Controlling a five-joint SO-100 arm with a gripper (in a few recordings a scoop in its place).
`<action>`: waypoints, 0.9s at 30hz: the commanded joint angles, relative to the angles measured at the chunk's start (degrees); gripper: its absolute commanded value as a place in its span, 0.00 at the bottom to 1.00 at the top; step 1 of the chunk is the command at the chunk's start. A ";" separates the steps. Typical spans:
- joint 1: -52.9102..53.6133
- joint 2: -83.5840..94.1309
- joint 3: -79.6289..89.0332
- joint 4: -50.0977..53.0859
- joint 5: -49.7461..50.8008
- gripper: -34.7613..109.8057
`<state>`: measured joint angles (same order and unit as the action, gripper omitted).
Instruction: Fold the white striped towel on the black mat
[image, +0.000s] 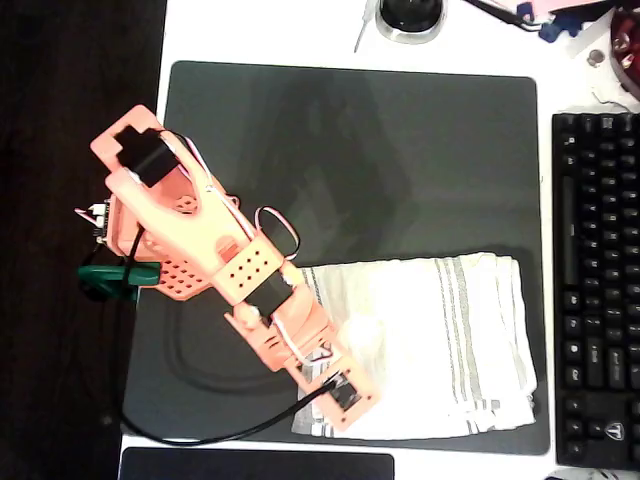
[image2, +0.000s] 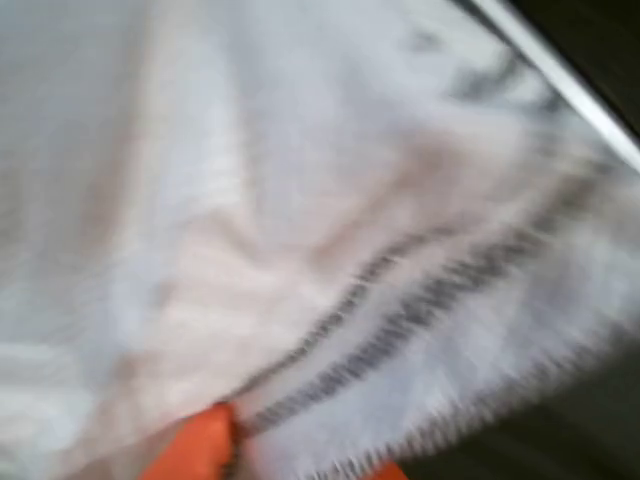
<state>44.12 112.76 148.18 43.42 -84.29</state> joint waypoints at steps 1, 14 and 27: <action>0.53 1.49 2.55 -0.44 -0.88 0.28; 0.35 10.28 -10.20 19.60 1.58 0.24; 9.23 25.31 -17.84 43.77 -5.19 0.24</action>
<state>50.80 134.30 132.19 84.90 -87.19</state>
